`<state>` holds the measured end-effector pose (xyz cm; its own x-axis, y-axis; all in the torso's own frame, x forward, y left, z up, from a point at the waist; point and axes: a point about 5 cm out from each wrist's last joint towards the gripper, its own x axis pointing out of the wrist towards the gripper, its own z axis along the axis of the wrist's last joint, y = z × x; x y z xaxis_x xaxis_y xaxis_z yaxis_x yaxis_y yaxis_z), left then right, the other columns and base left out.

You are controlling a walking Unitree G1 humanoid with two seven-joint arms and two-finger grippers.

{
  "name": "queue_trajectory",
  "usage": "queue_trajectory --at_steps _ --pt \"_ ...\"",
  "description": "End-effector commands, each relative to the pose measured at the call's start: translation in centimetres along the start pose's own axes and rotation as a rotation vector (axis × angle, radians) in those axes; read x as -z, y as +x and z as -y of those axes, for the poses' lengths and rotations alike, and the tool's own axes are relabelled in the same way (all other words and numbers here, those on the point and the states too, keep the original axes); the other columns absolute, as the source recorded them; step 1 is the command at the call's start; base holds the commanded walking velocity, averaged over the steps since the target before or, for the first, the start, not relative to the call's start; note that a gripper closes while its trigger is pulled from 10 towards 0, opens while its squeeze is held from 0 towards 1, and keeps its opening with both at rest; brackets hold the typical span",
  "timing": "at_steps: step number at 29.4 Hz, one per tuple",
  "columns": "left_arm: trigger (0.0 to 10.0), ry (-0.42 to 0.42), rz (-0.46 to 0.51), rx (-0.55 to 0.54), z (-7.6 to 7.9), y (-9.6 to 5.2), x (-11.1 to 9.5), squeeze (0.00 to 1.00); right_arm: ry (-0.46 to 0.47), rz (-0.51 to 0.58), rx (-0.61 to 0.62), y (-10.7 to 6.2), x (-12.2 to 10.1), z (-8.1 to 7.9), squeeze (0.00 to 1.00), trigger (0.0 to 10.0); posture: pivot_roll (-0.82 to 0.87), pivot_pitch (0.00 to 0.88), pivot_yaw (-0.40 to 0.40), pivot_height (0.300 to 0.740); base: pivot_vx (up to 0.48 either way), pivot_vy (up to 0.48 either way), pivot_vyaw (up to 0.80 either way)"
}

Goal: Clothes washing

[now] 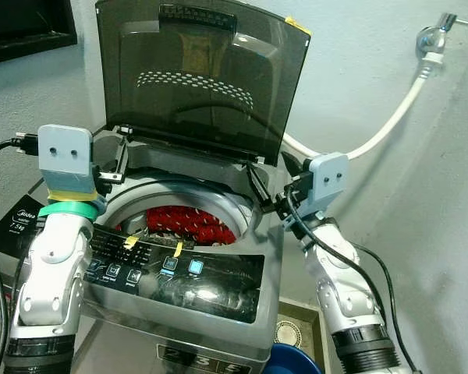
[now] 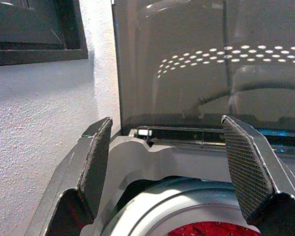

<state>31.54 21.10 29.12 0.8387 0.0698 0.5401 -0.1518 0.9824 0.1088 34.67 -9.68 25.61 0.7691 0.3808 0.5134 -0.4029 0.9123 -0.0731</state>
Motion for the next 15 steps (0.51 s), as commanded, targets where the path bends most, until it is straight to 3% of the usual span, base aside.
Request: queue_trajectory --at_steps 1,15 --pt "10.0 -0.014 -0.024 0.011 0.29 -0.13 0.50 0.00 -0.004 -0.016 0.021 -0.43 0.49 0.43 0.00 10.0 0.05 0.000 -0.038 0.740 0.000 0.000 0.00" --pt "10.0 -0.013 -0.024 0.024 0.67 0.04 0.54 0.00 0.001 -0.012 0.029 -0.46 0.42 0.52 0.00 10.0 0.04 0.000 -0.041 0.740 0.000 0.000 0.00"
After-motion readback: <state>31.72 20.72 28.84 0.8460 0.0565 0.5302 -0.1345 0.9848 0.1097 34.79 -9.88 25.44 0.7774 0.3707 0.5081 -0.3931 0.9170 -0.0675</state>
